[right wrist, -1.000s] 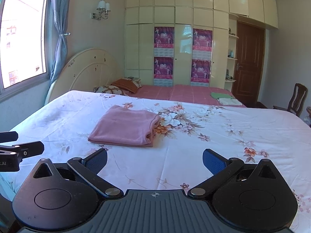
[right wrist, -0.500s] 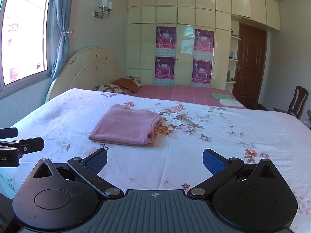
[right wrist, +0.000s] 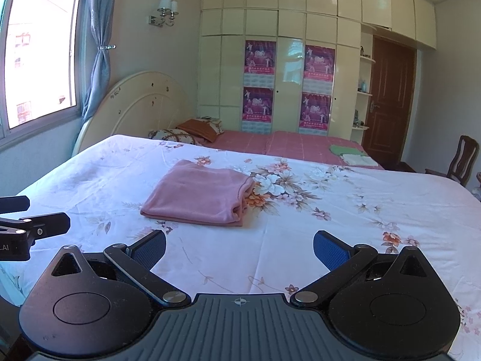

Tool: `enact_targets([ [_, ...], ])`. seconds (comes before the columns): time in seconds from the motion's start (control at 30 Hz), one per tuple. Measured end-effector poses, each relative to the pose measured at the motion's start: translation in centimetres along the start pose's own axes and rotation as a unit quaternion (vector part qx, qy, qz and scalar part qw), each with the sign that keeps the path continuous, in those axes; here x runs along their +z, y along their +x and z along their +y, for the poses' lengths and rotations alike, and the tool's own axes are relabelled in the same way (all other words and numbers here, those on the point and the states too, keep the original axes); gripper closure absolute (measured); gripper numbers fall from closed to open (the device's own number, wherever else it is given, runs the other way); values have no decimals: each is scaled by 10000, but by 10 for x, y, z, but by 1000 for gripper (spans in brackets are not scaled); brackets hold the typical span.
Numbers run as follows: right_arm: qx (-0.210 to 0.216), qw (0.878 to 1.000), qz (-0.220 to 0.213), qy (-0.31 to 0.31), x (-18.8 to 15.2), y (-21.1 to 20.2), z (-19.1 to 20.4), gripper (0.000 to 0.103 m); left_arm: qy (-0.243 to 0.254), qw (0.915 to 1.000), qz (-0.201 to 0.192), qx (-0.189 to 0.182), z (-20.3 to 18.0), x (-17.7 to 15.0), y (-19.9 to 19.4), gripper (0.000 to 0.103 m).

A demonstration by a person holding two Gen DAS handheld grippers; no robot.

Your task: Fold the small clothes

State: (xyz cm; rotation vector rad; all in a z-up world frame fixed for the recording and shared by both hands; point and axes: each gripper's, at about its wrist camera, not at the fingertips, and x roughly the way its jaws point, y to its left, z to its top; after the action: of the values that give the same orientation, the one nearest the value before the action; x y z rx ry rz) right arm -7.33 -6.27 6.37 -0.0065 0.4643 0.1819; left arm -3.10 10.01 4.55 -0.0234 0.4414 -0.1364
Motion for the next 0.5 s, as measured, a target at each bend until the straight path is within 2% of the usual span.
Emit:
enact_targets([
  [0.5, 61, 9999, -9, -91, 1, 4, 1, 0, 66, 10000, -20, -31, -4, 0, 1, 1],
])
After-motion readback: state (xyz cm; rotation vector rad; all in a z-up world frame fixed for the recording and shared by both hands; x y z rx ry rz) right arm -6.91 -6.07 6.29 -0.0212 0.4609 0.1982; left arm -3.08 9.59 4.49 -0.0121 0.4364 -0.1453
